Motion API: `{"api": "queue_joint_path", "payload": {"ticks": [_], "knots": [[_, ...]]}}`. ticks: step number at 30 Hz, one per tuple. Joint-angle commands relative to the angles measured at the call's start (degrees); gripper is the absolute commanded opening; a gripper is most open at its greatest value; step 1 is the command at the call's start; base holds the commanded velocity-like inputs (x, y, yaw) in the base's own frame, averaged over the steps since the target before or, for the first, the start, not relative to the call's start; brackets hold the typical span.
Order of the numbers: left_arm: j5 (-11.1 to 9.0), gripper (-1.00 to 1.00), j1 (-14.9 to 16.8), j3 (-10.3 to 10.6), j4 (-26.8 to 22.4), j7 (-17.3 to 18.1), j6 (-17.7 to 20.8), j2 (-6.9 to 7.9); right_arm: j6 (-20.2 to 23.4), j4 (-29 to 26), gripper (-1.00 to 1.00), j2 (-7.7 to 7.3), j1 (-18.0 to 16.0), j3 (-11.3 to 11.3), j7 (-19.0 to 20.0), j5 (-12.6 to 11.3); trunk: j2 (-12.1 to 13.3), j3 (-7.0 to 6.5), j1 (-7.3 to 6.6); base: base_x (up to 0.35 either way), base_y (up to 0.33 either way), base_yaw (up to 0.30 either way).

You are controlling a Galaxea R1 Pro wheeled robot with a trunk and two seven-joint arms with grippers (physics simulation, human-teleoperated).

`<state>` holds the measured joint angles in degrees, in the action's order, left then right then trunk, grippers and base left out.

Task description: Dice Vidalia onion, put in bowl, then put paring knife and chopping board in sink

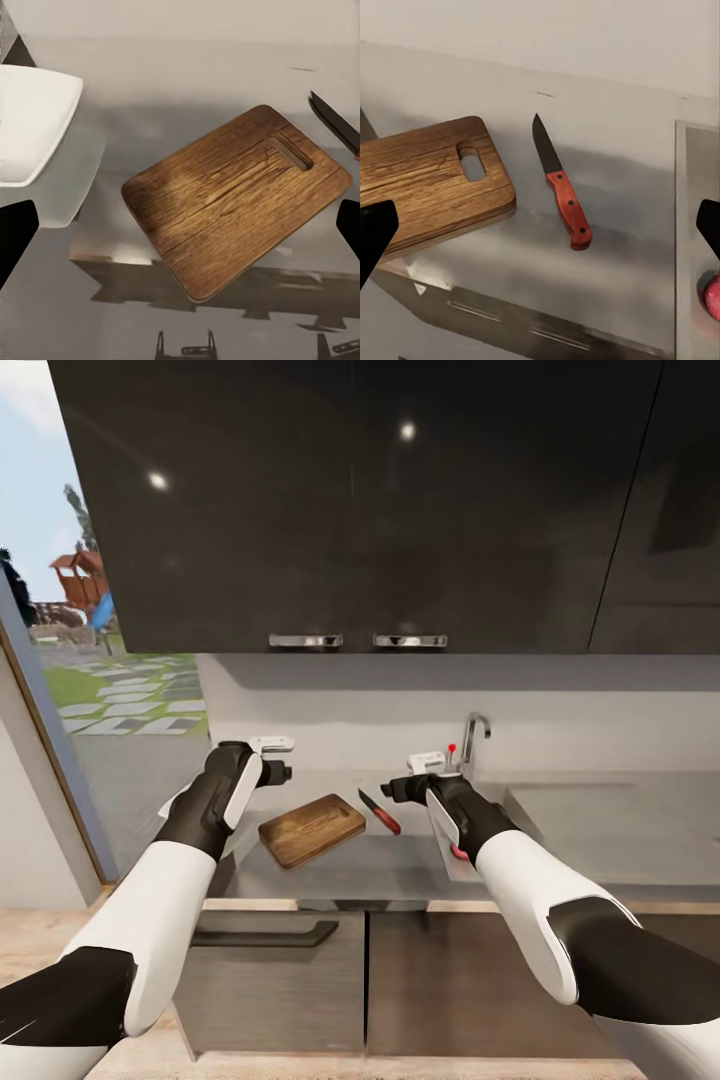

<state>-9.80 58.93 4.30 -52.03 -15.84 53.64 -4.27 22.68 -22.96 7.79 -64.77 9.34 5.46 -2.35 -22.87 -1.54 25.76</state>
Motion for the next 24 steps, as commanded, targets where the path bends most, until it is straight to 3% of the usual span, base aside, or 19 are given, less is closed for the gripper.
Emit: {"api": "queue_joint_path", "payload": {"ticks": [1, 2, 3, 7, 24], "knots": [[-0.59, 1.0, -0.01, 0.1, -0.05, -0.57, 0.15, 0.09, -0.72, 0.13, 1.0, -0.06, -0.01, 0.27, -0.02, -0.19, -0.05, 0.11, 0.02, 0.0, 0.0, 0.0], [-0.59, 1.0, -0.01, 0.1, -0.06, -0.57, 0.15, 0.19, -1.2, 0.27, 1.0, -0.1, -0.01, 0.26, 0.0, -0.17, -0.05, 0.2, 0.02, 0.0, 0.0, 0.0], [-0.57, 1.0, -0.04, 0.1, -0.08, -0.59, 0.15, 0.84, -3.01, 0.8, 1.0, -1.2, -0.01, 0.24, 0.14, -0.29, -0.05, 0.29, 0.02, 0.0, 0.0, 0.0], [-0.61, 1.0, -0.05, 0.1, -0.03, -0.66, 0.15, 1.1, -3.51, 1.06, 1.0, -2.24, -0.01, 0.24, 0.25, -0.36, -0.05, 0.65, 0.02, 0.0, 0.0, 0.0], [-0.57, 1.0, -0.05, 0.1, 1.61, -0.68, 0.15, 1.19, -9.96, 6.02, 1.0, -3.89, 0.08, 0.24, 4.35, -0.37, -0.05, 2.2, 0.02, 0.0, 0.0, 0.0]]}}
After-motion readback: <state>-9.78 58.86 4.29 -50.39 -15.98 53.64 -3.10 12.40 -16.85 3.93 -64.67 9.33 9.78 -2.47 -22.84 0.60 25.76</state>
